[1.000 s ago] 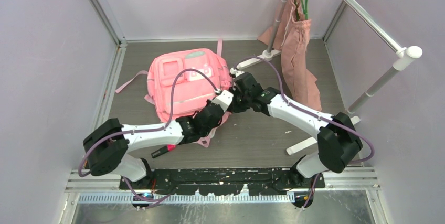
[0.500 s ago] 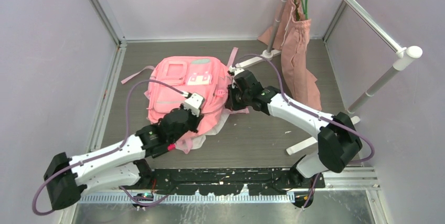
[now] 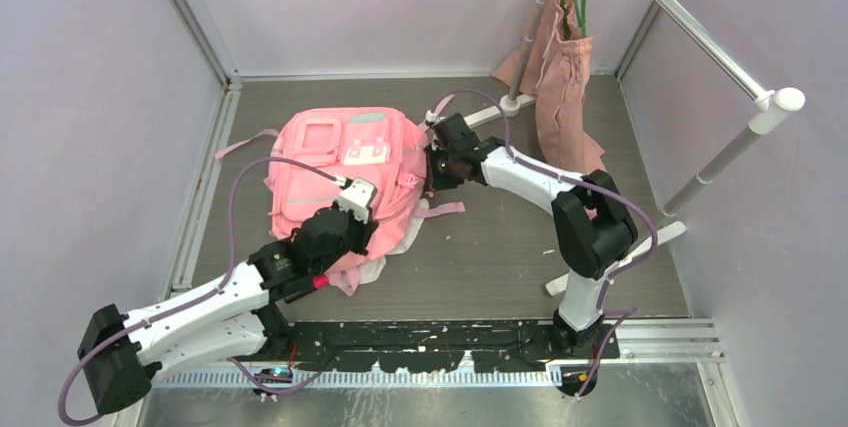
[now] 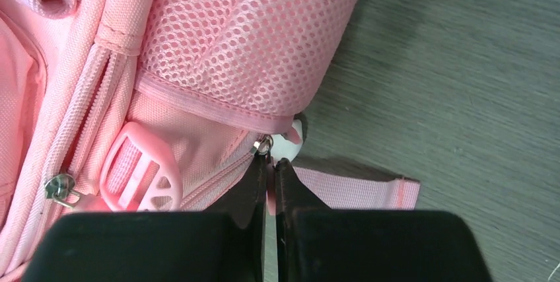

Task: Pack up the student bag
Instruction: Zip the student bag at the center of the board, then adjust the student bag at the center of the board.

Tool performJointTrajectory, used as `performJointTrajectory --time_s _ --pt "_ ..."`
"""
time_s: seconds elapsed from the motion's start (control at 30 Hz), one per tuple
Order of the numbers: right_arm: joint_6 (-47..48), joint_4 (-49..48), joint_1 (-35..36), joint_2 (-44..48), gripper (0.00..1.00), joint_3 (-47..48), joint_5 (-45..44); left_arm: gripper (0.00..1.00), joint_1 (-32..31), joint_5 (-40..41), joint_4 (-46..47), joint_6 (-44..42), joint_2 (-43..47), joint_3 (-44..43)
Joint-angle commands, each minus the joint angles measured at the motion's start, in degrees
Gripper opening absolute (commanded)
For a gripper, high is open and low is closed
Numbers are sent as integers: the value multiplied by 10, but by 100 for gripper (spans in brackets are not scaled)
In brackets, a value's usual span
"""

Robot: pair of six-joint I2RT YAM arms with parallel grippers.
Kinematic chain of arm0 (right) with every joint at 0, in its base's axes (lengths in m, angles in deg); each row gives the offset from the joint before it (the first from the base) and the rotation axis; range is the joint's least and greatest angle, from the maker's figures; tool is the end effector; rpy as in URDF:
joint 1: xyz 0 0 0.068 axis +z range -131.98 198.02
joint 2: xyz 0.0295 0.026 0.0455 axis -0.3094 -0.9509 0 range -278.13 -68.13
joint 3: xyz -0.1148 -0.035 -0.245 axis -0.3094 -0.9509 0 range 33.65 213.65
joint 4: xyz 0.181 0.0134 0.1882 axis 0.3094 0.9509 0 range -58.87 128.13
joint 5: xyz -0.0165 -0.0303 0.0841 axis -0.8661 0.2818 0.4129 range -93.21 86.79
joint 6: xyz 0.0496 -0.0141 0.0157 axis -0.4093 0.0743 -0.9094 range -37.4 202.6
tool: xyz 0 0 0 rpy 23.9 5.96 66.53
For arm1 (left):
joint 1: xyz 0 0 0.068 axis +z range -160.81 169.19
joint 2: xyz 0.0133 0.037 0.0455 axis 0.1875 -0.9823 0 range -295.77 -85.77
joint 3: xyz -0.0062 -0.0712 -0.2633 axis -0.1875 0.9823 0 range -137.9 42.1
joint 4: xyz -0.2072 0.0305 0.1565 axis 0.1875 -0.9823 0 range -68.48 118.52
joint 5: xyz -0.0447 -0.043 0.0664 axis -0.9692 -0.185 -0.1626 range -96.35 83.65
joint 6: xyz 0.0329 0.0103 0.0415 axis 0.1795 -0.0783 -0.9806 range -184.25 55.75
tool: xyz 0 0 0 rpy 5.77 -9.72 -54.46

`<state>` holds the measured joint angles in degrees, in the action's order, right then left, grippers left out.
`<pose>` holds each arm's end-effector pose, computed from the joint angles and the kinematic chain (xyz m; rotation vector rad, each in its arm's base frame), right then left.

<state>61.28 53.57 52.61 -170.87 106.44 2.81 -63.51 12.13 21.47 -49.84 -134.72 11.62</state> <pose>0.3168 0.2228 0.2140 -0.3412 2.5368 0.5272 0.1273 -0.1484 0.2455 0.4636 1.9634 -0.4278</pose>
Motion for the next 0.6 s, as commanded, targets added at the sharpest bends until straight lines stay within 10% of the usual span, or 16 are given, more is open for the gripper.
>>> performJointTrajectory --time_s 0.0,0.1,0.37,0.47,0.57 --pt "8 -2 -50 9 22 36 -115 0 2 23 3 11 22 -11" --pt "-20 11 -42 73 58 11 -130 0 2 0 36 18 -13 -18" --pt "-47 56 -39 271 59 -73 -166 1 2 -111 155 16 -202 -122" --pt "-39 80 -39 317 59 -82 -182 48 2 -197 136 36 -284 -217" --pt "-33 102 -39 340 59 -84 -194 64 2 -215 76 51 -301 -292"
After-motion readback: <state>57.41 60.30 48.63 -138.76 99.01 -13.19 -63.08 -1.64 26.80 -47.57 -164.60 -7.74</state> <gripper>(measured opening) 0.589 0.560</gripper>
